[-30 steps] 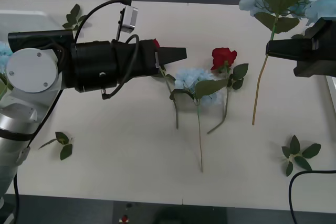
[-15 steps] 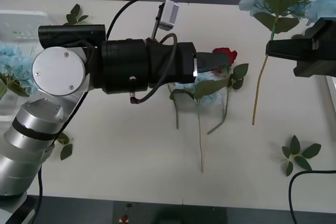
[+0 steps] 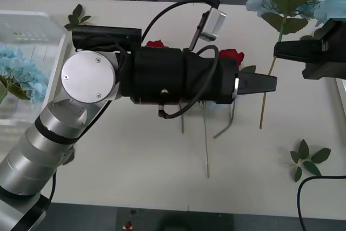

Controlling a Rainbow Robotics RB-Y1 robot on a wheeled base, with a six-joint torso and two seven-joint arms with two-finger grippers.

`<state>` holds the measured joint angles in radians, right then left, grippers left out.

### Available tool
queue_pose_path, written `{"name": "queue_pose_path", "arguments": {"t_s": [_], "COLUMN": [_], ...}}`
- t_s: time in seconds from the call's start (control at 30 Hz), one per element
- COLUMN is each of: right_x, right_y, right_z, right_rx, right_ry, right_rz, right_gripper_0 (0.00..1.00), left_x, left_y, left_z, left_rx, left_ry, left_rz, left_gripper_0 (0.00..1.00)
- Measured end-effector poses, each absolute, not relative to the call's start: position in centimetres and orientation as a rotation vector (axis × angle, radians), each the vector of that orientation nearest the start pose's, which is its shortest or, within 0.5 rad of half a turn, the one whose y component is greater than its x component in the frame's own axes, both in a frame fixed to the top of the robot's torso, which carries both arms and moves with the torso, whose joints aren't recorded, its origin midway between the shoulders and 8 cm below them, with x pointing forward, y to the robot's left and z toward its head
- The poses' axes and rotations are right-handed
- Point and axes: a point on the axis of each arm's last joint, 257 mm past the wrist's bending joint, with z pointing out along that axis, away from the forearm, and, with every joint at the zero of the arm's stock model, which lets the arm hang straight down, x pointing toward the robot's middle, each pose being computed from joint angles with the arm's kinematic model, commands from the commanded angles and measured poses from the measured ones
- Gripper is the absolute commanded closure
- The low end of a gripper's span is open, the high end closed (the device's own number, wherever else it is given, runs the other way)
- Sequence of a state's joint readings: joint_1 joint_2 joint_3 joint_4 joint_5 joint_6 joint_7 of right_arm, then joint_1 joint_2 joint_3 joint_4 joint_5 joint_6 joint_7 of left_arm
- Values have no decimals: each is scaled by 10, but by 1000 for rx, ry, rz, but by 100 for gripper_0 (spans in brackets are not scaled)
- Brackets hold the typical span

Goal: Put the red flowers into the right box and the blue flowers into the left box

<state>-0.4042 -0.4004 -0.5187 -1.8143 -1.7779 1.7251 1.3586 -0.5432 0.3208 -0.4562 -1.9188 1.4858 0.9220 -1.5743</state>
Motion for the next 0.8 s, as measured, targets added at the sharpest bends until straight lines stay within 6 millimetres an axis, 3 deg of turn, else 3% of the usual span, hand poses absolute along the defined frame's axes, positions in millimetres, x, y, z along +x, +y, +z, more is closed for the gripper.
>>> {"name": "queue_pose_path", "arguments": {"t_s": [0.07, 0.13, 0.17, 0.2, 0.23, 0.27, 0.77, 0.8], "right_x": [384, 384, 384, 384, 384, 384, 384, 384], "right_y": [-158, -158, -158, -158, -158, -158, -158, -158], "right_z": [-9, -9, -9, -9, -9, -9, -9, -9], "right_rx": [-318, -318, -318, -318, -318, -318, -318, -318], "right_ry": [1996, 1996, 1996, 1996, 1996, 1996, 1996, 1996], "right_rz": [1662, 1662, 1662, 1662, 1662, 1662, 1662, 1662], "right_gripper_0": [100, 100, 100, 100, 100, 100, 100, 88], "left_x": [339, 335, 334, 334, 335, 336, 338, 338], "left_y": [-150, -158, -162, -165, -167, -168, -169, -169], "left_z": [-41, -45, -47, -49, -49, -48, -50, -50], "left_rx": [797, 804, 807, 806, 804, 802, 797, 797], "left_ry": [1785, 1793, 1800, 1805, 1807, 1807, 1812, 1812], "left_rz": [-1581, -1595, -1601, -1605, -1609, -1610, -1607, -1607], "left_gripper_0": [0, 23, 50, 67, 95, 100, 100, 100]}}
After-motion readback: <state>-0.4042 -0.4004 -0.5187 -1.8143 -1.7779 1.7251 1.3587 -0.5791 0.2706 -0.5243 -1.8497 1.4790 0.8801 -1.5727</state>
